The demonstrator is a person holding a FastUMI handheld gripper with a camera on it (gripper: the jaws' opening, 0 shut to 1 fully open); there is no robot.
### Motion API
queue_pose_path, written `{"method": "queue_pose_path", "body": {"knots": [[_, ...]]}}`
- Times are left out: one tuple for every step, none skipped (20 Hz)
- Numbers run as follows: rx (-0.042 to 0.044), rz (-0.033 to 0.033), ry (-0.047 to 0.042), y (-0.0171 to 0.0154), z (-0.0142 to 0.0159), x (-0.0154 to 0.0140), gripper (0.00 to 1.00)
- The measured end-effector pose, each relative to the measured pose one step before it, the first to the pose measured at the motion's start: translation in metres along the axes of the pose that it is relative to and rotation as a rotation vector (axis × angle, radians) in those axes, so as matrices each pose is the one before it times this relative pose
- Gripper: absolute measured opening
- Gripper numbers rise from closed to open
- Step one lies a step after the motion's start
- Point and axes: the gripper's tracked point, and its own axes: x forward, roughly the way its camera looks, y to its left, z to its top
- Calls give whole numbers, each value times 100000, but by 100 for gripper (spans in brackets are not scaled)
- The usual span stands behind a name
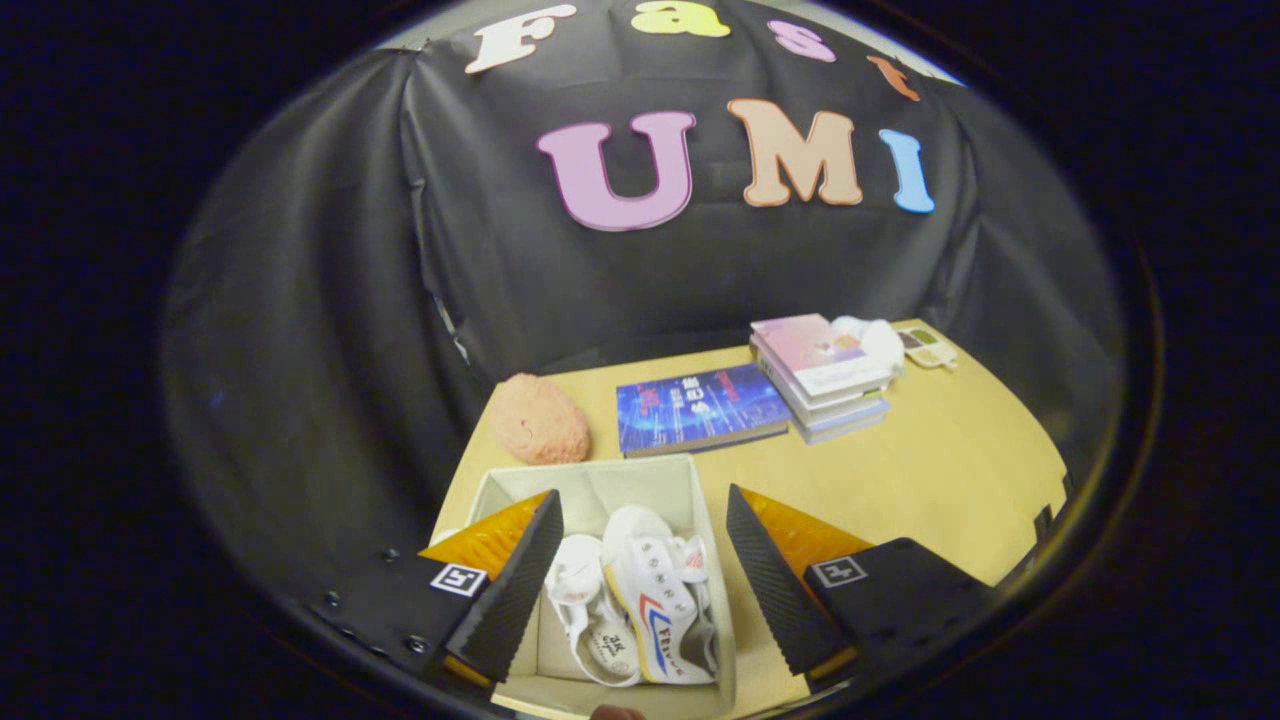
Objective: Open the storage box then place both shoes into the box .Put the left shoe in first, then the right shoe, with the right side of both shoes facing outward in a uniform manner.
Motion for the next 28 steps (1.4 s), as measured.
{"method": "queue_pose_path", "body": {"knots": [[-791, 351, -3802, -530, 1700, -384, 100], [-707, 306, -4123, -543, 1756, -419, 100], [-823, 471, -4156, -522, 1805, -355, 100], [-774, 771, -4205, -580, 1693, -241, 100], [-858, 1227, -4150, -496, 1727, -203, 100], [-354, 1731, -4454, -384, 1758, -102, 100], [-479, 699, -4237, -681, 1712, -153, 100], [-738, -105, -3661, -946, 1624, -169, 100], [-992, -260, -2855, -991, 1475, -267, 100], [-992, -196, -2195, -912, 1331, -180, 100], [-1166, -362, -1655, -792, 1074, 37, 100], [-1423, -31, -1831, -795, 975, 128, 100], [-1118, 346, -1916, -597, 986, 160, 100], [-634, 687, -1485, -515, 861, 247, 100], [-251, 1233, -1094, -324, 596, 79, 100], [-205, 1271, -1259, -260, 985, -505, 100], [-124, 973, -1443, -377, 590, 197, 100], [-33, 834, -1017, -374, 50, 58, 100], [15, 668, -709, -556, 176, 122, 100], [32, 162, -244, -546, 166, -24, 100], [-171, 251, 157, -635, 102, -83, 100], [-317, 268, 493, -532, -73, -135, 100], [-195, 511, 308, -451, -56, -131, 100], [85, 906, 275, -378, -150, 110, 100], [114, 1296, 123, -217, -42, -69, 100], [-19, 1244, 118, -318, -79, -93, 100], [-118, 1144, 185, -374, 60, -100, 100], [-275, 1219, 439, -234, -57, -219, 100]]}}
